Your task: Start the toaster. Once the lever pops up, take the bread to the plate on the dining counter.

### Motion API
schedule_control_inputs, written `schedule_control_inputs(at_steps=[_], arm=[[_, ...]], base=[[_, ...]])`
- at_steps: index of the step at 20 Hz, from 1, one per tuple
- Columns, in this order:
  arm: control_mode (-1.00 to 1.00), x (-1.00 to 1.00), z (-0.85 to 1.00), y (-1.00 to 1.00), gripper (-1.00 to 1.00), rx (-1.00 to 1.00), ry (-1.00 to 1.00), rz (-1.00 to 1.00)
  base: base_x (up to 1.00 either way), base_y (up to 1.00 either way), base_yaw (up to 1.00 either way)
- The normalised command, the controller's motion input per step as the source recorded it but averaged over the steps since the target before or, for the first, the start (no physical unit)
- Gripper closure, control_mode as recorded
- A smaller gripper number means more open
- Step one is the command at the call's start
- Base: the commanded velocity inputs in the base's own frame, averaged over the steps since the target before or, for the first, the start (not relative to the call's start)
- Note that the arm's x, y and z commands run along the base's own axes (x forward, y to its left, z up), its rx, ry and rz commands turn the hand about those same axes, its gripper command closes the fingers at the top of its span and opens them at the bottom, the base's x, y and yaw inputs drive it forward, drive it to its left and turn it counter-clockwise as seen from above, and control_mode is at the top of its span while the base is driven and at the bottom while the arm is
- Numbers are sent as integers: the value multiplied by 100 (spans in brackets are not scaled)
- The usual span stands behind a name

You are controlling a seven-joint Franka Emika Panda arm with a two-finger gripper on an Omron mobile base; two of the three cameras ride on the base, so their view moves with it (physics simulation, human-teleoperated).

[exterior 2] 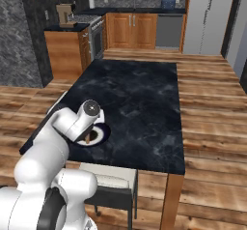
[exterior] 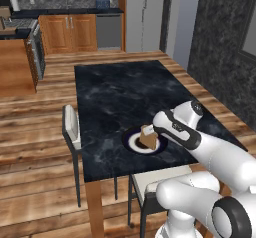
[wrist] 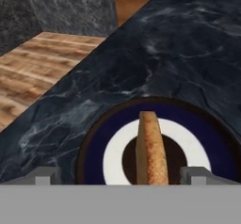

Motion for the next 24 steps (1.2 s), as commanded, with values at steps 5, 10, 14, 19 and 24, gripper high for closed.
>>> schedule_control_inputs(at_steps=[5, 10, 14, 19, 24], arm=[[-100, 0, 8, 8, -100, 0, 0, 0], [-100, 0, 26, 0, -100, 0, 0, -1], [-100, 0, 25, 0, -100, 0, 0, 0], [-100, 0, 25, 0, -100, 0, 0, 0], [-100, -15, 36, -4, -100, 0, 0, -4]], base=[[0, 0, 0], [0, 0, 0], [0, 0, 0], [0, 0, 0], [0, 0, 0]])
